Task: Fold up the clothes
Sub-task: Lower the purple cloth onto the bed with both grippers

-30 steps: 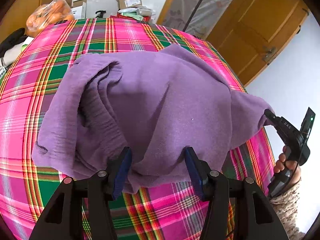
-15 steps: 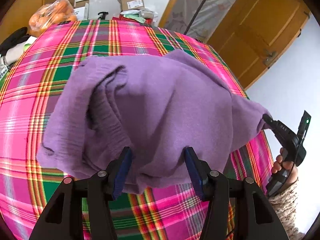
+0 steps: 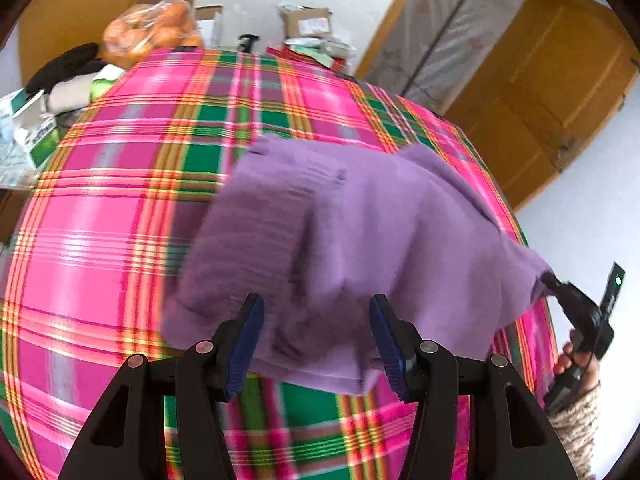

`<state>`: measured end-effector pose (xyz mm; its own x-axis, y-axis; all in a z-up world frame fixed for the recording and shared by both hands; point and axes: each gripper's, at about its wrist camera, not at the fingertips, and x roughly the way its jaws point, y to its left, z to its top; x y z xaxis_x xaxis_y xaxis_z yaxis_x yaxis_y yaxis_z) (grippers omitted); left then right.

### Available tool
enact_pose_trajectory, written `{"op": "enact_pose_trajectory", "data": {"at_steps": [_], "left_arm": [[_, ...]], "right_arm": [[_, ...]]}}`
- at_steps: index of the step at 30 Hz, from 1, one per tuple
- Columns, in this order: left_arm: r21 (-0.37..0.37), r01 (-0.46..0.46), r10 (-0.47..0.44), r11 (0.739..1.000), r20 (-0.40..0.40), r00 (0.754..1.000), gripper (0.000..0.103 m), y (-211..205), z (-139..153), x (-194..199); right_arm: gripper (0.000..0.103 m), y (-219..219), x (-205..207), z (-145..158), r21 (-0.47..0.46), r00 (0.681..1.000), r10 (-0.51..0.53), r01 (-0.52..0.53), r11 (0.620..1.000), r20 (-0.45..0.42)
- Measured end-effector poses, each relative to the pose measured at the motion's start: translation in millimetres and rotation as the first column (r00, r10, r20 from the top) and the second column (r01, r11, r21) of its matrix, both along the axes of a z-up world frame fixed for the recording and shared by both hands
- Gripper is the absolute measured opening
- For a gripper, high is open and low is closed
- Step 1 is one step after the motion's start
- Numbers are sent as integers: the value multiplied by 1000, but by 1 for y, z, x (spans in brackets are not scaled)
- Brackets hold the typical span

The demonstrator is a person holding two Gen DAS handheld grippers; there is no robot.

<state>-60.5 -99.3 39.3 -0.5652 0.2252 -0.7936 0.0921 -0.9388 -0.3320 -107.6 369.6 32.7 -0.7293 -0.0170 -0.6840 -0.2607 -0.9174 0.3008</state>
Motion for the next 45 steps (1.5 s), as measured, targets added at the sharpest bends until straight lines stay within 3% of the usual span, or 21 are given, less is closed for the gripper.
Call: {"op": "enact_pose_trajectory", "data": {"at_steps": [4, 12, 15, 18, 21, 26, 30, 38, 41, 45], "left_arm": [[-18, -37, 37, 999, 9, 999, 58, -17, -1, 1], [-104, -112, 116, 988, 35, 993, 58, -45, -8, 1], [-110, -124, 131, 986, 57, 990, 58, -56, -14, 2], [-70, -103, 107, 992, 46, 993, 58, -61, -13, 7], [-49, -41, 42, 998, 11, 999, 58, -57, -6, 8], [-76, 71, -73, 995, -24, 997, 58, -36, 7, 8], [-169, 149, -152, 974, -9, 988, 58, -17, 6, 5], [-218, 200, -198, 955, 35, 980, 58, -3, -2, -12], [-282, 195, -177, 939, 87, 980, 58, -1, -9, -27], [-236, 186, -163, 954, 116, 980, 58, -11, -16, -33]], "right_arm": [[13, -17, 9, 15, 11, 999, 35, -35, 999, -32], [21, -101, 28, 41, 47, 960, 265, -262, 964, -86], [21, -136, 33, 43, 50, 929, 360, -357, 933, -85], [21, -175, 37, 41, 64, 880, 469, -465, 883, -76], [22, -214, 42, 41, 79, 825, 561, -556, 827, -68], [23, -256, 44, 34, 39, 780, 623, -622, 782, -59], [26, -274, 42, 30, 27, 763, 646, -645, 764, -39], [31, -296, 37, 17, 14, 746, 666, -666, 745, 6], [32, -300, 35, 14, 1, 752, 659, -659, 752, 10], [32, -299, 34, 14, -2, 756, 655, -655, 756, 11]]}}
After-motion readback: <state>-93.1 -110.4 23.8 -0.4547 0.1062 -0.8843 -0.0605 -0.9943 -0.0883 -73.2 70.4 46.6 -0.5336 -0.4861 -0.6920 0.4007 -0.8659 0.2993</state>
